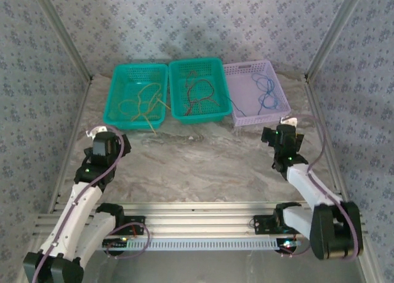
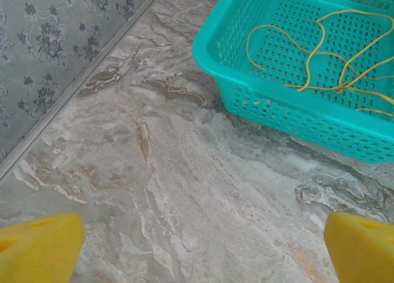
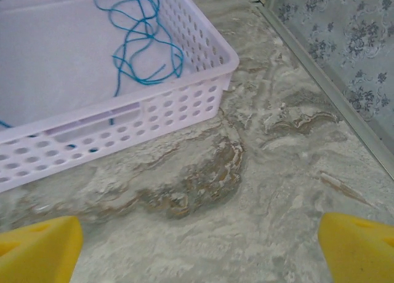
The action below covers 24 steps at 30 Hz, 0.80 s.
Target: Untangle the cables
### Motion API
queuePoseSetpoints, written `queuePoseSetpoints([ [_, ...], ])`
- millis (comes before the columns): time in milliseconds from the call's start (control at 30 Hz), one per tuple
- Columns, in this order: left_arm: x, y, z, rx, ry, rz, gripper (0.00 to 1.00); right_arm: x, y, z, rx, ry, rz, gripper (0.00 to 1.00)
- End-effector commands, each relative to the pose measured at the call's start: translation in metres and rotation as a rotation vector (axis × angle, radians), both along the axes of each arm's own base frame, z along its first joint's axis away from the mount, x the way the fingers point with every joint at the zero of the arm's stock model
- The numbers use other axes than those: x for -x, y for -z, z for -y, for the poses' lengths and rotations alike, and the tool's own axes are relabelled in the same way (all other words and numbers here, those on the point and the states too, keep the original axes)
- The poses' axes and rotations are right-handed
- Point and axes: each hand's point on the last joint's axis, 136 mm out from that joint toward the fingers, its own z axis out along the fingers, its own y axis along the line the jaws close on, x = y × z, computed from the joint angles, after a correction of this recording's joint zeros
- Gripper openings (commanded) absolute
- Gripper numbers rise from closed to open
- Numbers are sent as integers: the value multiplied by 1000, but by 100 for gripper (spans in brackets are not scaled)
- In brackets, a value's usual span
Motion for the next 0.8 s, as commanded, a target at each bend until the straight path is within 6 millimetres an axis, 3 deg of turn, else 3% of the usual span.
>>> queuePoseSetpoints([
  [0,-10,-6,-1,-47,9,46,100,-19,-9,20,64,73,146,100],
  [67,-12,-2,1,-58,27,46,100,-22,13,25,54,86,126,100],
  [100,-13,-1,1,-68,37,46,100,-29,12,25,90,69,133,100],
  [300,-26,0,-2,-102,55,71,100,-49,44,0,43,-151,127,100],
  [333,-29,1,-4,-93,57,73,100,-50,37,1,39,-152,172,100],
  [400,-36,6,-10,-101,45,62,100,-48,44,4,18,-144,118,100],
  [767,-83,41,-21,-143,65,155,100,-49,41,1,24,-147,126,100],
])
